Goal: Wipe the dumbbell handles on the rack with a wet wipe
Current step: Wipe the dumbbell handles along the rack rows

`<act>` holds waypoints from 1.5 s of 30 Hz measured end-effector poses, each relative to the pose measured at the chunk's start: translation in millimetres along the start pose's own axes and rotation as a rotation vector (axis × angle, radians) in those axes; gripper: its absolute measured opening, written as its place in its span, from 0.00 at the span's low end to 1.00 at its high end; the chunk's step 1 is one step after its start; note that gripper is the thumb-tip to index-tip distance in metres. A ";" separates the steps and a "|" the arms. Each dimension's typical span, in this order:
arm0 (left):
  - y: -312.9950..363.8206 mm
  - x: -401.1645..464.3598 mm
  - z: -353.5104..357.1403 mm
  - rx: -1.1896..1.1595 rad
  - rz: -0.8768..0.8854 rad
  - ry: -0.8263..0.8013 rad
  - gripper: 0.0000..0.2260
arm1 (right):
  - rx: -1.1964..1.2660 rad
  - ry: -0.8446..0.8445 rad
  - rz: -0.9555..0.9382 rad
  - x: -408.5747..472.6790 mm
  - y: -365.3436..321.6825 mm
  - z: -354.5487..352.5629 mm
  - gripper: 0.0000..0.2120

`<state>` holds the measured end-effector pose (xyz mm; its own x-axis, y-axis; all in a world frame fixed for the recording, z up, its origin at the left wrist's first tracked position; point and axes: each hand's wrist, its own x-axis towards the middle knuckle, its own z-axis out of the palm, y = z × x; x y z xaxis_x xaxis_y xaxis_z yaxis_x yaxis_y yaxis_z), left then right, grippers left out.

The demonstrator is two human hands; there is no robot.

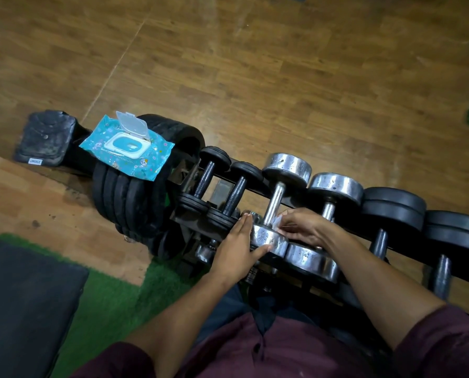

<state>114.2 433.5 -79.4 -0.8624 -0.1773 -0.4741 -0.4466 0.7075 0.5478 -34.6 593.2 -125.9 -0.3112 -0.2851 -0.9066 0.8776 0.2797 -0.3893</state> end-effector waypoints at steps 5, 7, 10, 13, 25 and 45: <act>-0.8 0.8 0.1 0.000 -0.010 -0.011 0.45 | 0.077 0.040 -0.115 -0.4 1.0 -2.3 0.08; -0.3 0.9 -0.4 0.002 -0.007 -0.009 0.45 | 0.147 0.060 -0.146 2.4 0.8 0.6 0.08; 0.6 0.8 -1.4 0.005 0.001 -0.005 0.45 | 0.266 0.087 -0.173 7.4 -2.3 3.2 0.07; 1.2 -0.6 -2.3 0.005 -0.002 -0.005 0.45 | 0.291 0.109 -0.156 7.9 -8.1 4.9 0.07; 5.7 -1.1 -4.7 -0.001 0.004 0.001 0.44 | 0.522 0.302 -0.370 7.1 -15.2 31.6 0.10; 26.7 -20.1 -0.8 0.108 0.082 0.038 0.36 | -0.104 0.385 -0.635 -58.2 5.1 -39.8 0.12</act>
<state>119.5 455.4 -54.7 -0.9043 -0.1400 -0.4032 -0.3476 0.7897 0.5055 -26.5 647.7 -81.6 -0.8686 -0.0851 -0.4881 0.4537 0.2593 -0.8526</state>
